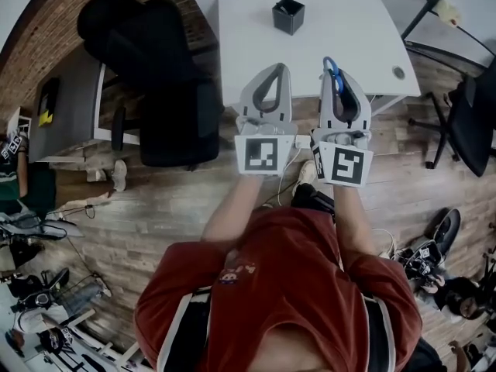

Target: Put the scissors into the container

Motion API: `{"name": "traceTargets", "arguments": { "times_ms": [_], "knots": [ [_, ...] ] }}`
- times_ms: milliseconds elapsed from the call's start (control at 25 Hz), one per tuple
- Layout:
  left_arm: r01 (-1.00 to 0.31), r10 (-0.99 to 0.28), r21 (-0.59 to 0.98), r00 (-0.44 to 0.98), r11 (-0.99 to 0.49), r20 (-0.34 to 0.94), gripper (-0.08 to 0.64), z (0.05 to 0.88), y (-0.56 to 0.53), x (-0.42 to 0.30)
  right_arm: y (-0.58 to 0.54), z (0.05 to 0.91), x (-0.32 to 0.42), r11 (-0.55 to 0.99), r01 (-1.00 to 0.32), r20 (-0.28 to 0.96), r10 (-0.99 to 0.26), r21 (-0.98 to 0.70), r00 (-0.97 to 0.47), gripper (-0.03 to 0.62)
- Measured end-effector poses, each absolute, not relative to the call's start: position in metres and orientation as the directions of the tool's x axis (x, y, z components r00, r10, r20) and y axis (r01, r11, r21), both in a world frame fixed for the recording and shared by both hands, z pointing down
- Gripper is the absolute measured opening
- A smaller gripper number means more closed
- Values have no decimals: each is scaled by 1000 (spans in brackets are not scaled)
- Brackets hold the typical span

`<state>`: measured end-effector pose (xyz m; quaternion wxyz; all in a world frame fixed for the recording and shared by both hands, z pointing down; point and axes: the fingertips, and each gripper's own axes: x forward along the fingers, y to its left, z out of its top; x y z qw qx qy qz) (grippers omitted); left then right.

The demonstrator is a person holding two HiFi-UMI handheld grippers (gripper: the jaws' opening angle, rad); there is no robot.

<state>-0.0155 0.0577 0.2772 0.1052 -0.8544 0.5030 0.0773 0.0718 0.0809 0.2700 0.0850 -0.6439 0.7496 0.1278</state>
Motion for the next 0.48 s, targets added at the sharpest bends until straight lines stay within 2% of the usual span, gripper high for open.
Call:
{"name": "traceTargets", "arguments": {
  "times_ms": [480],
  "knots": [
    [-888,-849,-104,459,-448,-261,12,267,-8,48,8,271,128,179,-983,-289,-939,46,-184,52]
  ]
}}
